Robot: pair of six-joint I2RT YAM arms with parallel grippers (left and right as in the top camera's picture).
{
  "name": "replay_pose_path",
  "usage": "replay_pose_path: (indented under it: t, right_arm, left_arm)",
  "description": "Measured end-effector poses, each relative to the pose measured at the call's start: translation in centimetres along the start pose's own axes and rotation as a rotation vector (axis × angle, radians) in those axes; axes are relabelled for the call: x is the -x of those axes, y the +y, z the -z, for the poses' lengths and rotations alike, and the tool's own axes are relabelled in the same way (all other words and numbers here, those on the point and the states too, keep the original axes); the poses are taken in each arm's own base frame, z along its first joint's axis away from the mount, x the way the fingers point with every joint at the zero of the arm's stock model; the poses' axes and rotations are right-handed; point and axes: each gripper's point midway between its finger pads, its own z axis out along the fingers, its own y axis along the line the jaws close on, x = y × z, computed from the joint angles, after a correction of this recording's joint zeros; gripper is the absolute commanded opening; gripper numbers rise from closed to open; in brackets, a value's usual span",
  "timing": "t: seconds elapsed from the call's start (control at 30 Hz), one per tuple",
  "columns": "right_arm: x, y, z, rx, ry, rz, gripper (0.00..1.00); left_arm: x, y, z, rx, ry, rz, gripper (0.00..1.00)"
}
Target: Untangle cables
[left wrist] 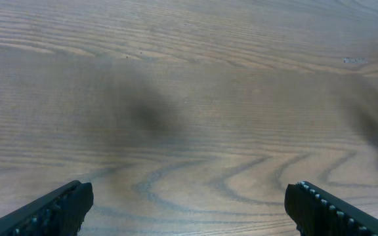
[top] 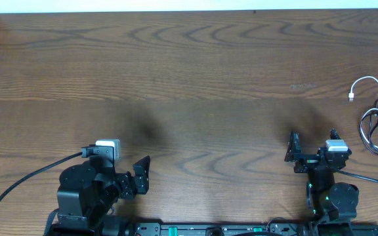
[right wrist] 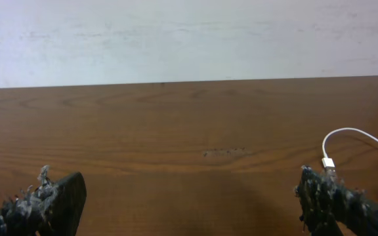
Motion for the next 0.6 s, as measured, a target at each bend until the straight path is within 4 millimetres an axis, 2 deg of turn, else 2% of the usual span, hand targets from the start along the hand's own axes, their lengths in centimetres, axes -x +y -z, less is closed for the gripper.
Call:
replay_pose_path:
  t: [0.43, 0.6]
  right_arm:
    - [0.0, 0.0, 0.0, 0.000, 0.000, 0.000, 0.99]
    - [0.0, 0.0, 0.0, 0.000, 0.000, 0.000, 0.99]
  left_arm:
    - [-0.3, 0.0, 0.2, -0.004, -0.023, -0.004, 0.98]
    - [-0.3, 0.3, -1.3, -0.025, -0.132, -0.024, 0.98]
